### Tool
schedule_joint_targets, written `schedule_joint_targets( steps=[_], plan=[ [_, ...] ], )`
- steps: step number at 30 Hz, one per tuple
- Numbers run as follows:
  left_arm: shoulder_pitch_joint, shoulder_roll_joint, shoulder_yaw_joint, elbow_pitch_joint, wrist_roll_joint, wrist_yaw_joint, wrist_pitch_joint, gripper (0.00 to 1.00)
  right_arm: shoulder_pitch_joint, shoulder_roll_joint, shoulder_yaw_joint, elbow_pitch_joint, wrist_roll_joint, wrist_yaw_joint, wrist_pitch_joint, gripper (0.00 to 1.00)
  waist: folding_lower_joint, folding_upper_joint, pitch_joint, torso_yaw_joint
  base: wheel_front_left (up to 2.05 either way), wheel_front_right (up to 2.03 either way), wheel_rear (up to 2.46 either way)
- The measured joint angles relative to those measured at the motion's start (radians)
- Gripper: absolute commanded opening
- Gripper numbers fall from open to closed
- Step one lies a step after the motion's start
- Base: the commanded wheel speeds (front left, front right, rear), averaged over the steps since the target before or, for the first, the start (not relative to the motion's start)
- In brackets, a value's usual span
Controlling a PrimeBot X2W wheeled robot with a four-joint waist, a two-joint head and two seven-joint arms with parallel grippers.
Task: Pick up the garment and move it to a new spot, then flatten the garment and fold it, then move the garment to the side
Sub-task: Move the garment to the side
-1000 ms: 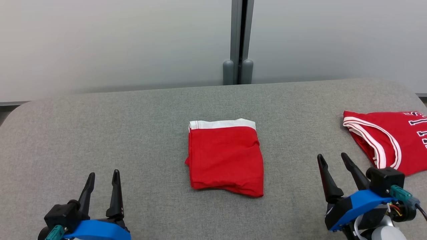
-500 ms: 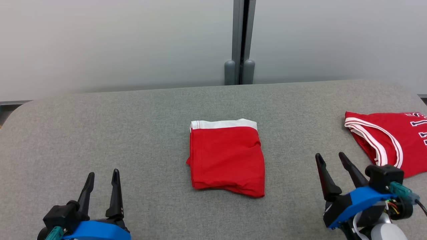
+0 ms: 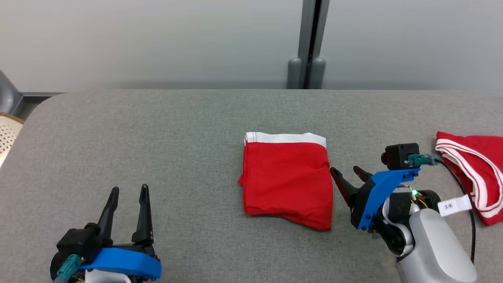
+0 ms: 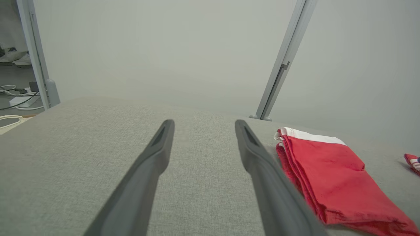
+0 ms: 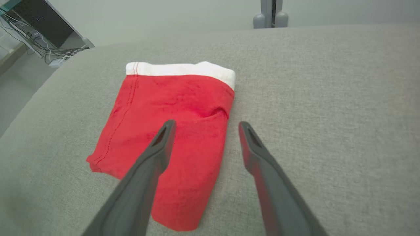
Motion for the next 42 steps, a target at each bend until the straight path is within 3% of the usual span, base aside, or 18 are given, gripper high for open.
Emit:
schedule_joint_targets(
  steps=[12, 19, 20, 21, 26, 30, 34, 37, 42],
  plan=[
    [-0.051, -0.011, -0.028, 0.008, 0.001, -0.012, -0.009, 1.0, -0.175, -0.001, -0.111, 0.347, -0.061, 0.0, 0.043, 1.0, 0.0001, 0.0, 0.078, 0.112, 0.0, 0.0, 0.0],
    [-0.069, -0.02, -0.029, 0.019, 0.001, -0.016, -0.011, 1.0, -0.219, -0.005, -0.063, 0.426, -0.063, 0.0, 0.046, 1.0, 0.0, 0.0, 0.109, 0.146, 0.0, 0.0, 0.0],
    [-0.07, -0.022, -0.027, 0.019, 0.001, -0.016, -0.011, 1.0, -0.224, -0.007, -0.051, 0.43, -0.057, 0.0, 0.046, 0.46, 0.0, 0.0, 0.112, 0.147, 0.0, 0.0, 0.0],
    [-0.07, -0.026, -0.022, 0.017, 0.004, -0.017, -0.012, 1.0, -0.231, -0.008, -0.025, 0.436, -0.062, 0.0, 0.037, 0.0, 0.0, 0.0, 0.114, 0.145, 0.0, 0.0, 0.0],
    [-0.069, -0.029, -0.01, 0.011, 0.007, -0.019, -0.012, 1.0, -0.245, -0.008, 0.03, 0.426, -0.127, 0.0, 0.036, 0.0, 0.0001, 0.0, 0.111, 0.125, 0.0, 0.0, 0.0],
    [-0.063, -0.031, -0.004, 0.002, 0.014, -0.023, -0.012, 1.0, -0.274, -0.072, 0.125, 0.361, -0.153, 0.0, 0.076, 0.0, 0.0001, 0.0, 0.105, 0.093, 0.0, 0.0, 0.0],
    [-0.055, -0.035, 0.003, -0.014, 0.018, -0.025, -0.012, 1.0, -0.301, -0.139, 0.239, 0.23, -0.06, 0.0, 0.172, 0.0, 0.0001, 0.0, 0.102, 0.046, 0.0, 0.0, 0.0],
    [-0.054, -0.035, 0.017, -0.029, 0.021, -0.025, -0.012, 1.0, -0.318, -0.239, 0.331, 0.101, 0.008, 0.0, 0.264, 0.0, 0.0001, 0.0, 0.103, 0.002, 0.0, 0.0, 0.0],
    [-0.064, -0.036, 0.023, -0.04, 0.027, -0.026, -0.012, 1.0, -0.357, -0.411, 0.39, -0.043, 0.073, 0.0, 0.361, 0.0, 0.0, 0.0, 0.118, -0.077, 0.0, 0.0, 0.0]
  ],
)
